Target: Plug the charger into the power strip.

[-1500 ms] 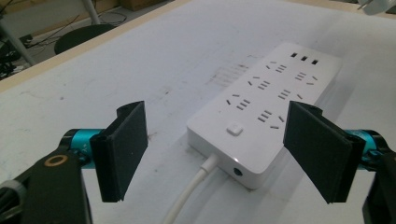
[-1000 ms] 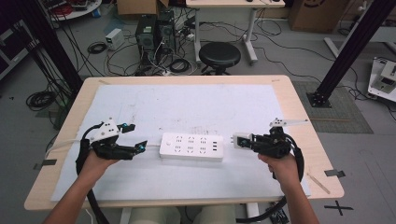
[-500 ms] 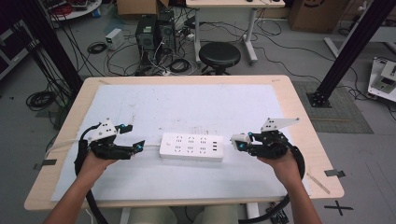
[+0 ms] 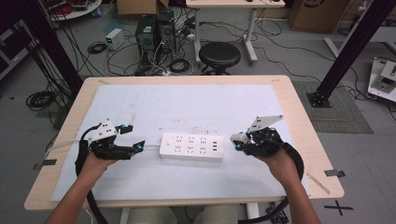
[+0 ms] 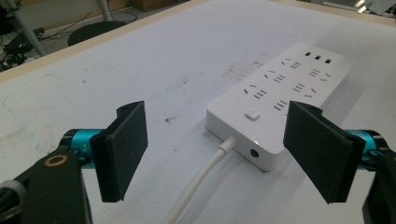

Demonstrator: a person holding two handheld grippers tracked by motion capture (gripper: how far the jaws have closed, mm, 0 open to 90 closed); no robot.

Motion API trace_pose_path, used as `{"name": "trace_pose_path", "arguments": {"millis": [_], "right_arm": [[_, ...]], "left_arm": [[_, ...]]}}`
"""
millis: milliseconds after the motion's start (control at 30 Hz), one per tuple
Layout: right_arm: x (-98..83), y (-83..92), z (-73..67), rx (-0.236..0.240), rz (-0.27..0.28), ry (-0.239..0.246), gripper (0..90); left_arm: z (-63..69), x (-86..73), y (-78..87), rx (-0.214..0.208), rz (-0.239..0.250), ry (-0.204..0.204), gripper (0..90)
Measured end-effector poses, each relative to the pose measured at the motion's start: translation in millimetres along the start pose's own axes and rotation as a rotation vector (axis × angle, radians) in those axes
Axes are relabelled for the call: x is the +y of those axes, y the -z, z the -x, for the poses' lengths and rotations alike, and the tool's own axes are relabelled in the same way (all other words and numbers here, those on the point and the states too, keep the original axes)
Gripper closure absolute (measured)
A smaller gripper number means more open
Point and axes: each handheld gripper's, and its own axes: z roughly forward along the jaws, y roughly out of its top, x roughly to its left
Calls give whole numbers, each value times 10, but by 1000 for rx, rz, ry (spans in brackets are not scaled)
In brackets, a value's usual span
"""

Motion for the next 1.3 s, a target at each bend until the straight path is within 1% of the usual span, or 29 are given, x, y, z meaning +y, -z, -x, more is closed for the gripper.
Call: {"name": "trace_pose_path", "arguments": {"millis": [33, 67, 167, 300, 433, 533, 633, 733, 967, 1000, 1067, 1133, 1167, 1200, 1300], "right_arm": [[0, 0, 0, 0, 0, 0, 632], [21, 5, -10, -7, -13, 7, 631], [35, 8, -10, -8, -14, 18, 631], [75, 20, -9, 2, -20, 33, 631], [149, 22, 5, 10, -41, 55, 631], [224, -1, 16, 14, -63, 87, 631], [302, -44, 26, 36, -80, 106, 632], [381, -105, 35, 55, -106, 130, 632], [546, -235, 46, 95, -141, 220, 631], [546, -235, 46, 95, -141, 220, 631], [575, -285, 35, 109, -142, 251, 631], [588, -308, 19, 117, -144, 269, 632], [588, -308, 19, 117, -144, 269, 632], [608, -346, -1, 132, -140, 297, 631], [626, -370, -14, 138, -136, 302, 631]], "left_arm": [[0, 0, 0, 0, 0, 0, 220], [0, -7, -1, 1, 1, 2, 220], [-3, -12, 0, 2, -1, 2, 220], [-5, -17, 0, 3, 2, 6, 220], [-7, -23, 4, 7, -1, 8, 220], [-5, -30, 6, 7, 0, 11, 219], [-8, -36, 6, 6, -2, 5, 220], [-5, -45, 1, 2, -4, 10, 220], [-14, -69, 4, -5, -2, 16, 220], [-14, -69, 4, -5, -2, 16, 220], [-15, -80, 8, -8, -2, 14, 220], [-13, -90, 9, -10, -4, 19, 220], [-13, -90, 9, -10, -4, 19, 219], [-17, -97, 10, -11, -2, 20, 220], [-24, -108, 16, -7, 0, 21, 219]]}}
